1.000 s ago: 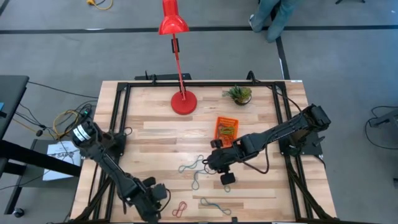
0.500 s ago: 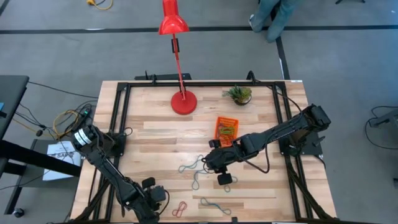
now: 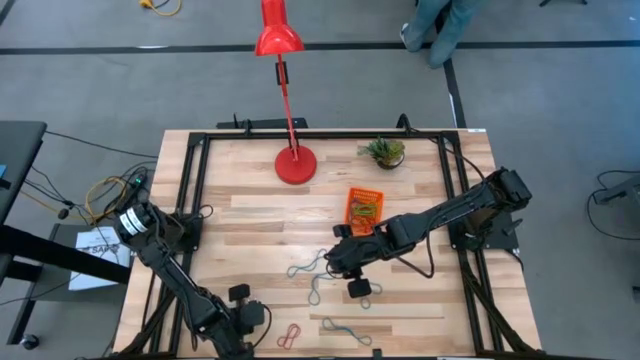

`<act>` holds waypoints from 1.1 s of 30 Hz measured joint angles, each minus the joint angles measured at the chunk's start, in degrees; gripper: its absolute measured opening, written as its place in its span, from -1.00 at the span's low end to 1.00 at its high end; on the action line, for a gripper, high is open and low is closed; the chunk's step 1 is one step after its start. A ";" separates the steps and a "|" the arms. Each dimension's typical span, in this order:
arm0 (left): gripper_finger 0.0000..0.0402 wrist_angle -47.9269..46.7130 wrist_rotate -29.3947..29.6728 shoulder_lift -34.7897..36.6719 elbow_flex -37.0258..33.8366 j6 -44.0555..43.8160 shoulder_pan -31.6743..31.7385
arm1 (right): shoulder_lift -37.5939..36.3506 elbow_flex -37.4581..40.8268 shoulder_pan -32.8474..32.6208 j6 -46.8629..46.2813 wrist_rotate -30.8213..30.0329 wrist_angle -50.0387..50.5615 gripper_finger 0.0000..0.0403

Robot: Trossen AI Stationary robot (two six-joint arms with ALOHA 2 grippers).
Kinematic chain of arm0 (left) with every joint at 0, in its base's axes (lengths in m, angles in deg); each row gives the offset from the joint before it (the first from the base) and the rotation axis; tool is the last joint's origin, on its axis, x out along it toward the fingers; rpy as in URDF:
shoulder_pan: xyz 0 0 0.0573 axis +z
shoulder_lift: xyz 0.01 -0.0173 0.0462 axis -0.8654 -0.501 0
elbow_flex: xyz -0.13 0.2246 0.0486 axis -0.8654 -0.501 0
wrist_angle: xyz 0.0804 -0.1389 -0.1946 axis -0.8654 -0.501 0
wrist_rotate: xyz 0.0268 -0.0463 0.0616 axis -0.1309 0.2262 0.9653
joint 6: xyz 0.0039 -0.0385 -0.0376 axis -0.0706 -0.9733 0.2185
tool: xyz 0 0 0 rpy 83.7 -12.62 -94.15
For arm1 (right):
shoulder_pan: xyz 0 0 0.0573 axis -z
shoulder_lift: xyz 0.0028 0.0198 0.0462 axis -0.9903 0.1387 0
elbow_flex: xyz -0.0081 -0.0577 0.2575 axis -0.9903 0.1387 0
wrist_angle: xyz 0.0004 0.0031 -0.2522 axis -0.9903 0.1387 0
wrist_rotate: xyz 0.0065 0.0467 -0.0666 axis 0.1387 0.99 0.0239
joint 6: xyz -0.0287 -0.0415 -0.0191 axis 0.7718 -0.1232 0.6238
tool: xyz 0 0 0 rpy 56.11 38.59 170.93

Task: Pick and place items into bin
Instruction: Put the yellow rubberband into the orange basket

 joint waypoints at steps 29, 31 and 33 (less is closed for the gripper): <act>-0.99 3.30 39.92 14.83 2.34 27.98 8.96 | 13.94 0.09 1.58 1.42 1.26 -41.56 -0.54; -0.99 3.93 40.73 14.85 2.34 28.92 9.57 | 14.43 -0.09 1.96 1.36 1.79 -43.16 -0.54; -0.99 4.11 41.15 14.85 2.34 29.84 10.11 | 14.71 0.06 2.12 1.46 2.03 -43.16 -0.54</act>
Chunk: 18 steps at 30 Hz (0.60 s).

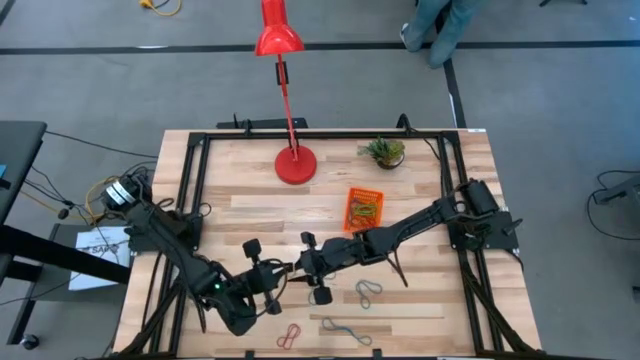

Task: Pick and place items into bin
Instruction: Put the yellow rubberband into the orange basket

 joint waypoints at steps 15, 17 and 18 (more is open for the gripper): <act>-0.99 -0.03 2.13 0.00 0.00 1.09 1.21 | -0.17 -0.06 0.53 0.66 -0.62 3.22 -0.95; -0.99 -0.03 1.90 0.00 0.00 1.09 1.21 | -0.17 -0.06 0.51 1.19 -2.38 4.55 -0.96; -0.99 -0.05 1.67 0.00 0.00 1.09 1.21 | -0.17 -0.06 0.51 1.21 -3.83 5.08 -0.95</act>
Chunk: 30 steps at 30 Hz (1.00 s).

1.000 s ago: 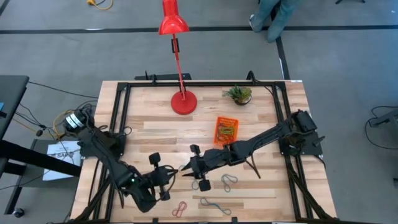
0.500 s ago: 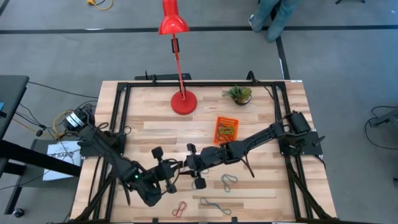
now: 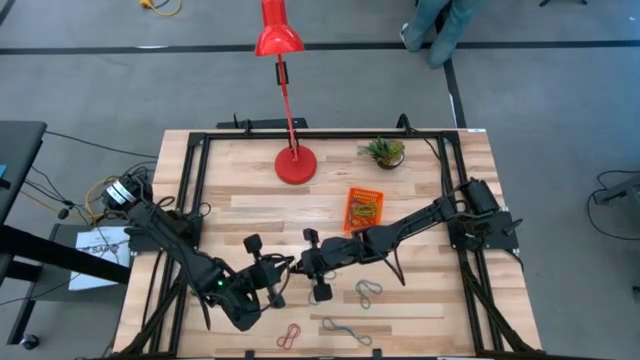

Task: Pick and place items into bin
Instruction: Put the yellow rubberband into the orange basket

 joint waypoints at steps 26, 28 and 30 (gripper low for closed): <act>-0.45 -6.76 -9.81 0.00 0.02 -5.56 2.67 | -11.62 -0.06 -0.37 -7.26 -31.44 43.95 -1.00; -0.45 -7.98 -9.81 0.00 0.02 -6.93 2.67 | -14.95 -0.05 -0.17 -8.61 -36.65 49.21 -1.00; -0.45 -8.55 -9.79 0.00 0.00 -8.22 2.67 | -17.63 -0.08 0.65 -11.32 -39.41 52.02 -1.00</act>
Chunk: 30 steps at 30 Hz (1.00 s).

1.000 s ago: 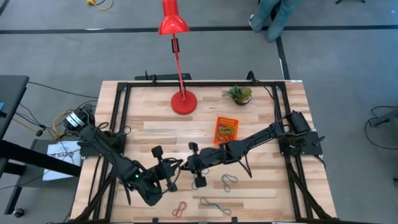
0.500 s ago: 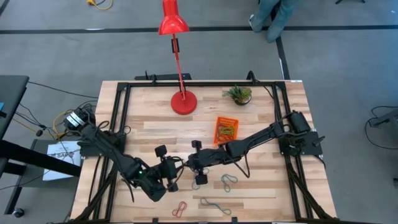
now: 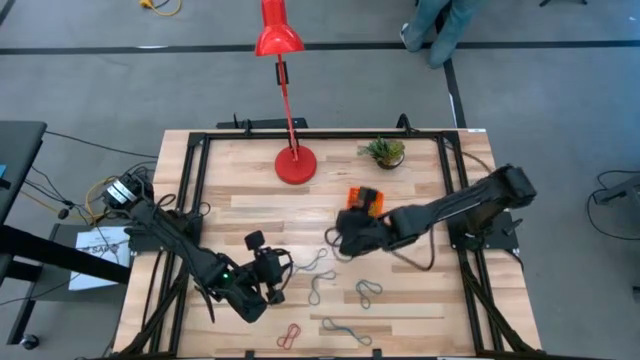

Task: Pick and place items into bin
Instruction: Put the yellow rubberband into the orange basket, then put the middle right blue rubberband into the orange basket

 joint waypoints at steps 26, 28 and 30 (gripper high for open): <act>-0.45 -2.07 -0.47 0.02 -1.31 -4.72 0.00 | -0.10 11.93 9.73 -11.88 13.35 2.84 -0.56; -0.45 -2.20 -0.47 0.02 -1.31 -4.67 0.00 | -0.10 10.53 8.69 -11.85 13.69 5.37 -0.52; -0.45 -2.20 -0.38 0.02 -1.31 -4.66 0.00 | -0.10 8.23 6.85 -11.85 15.51 8.96 -0.50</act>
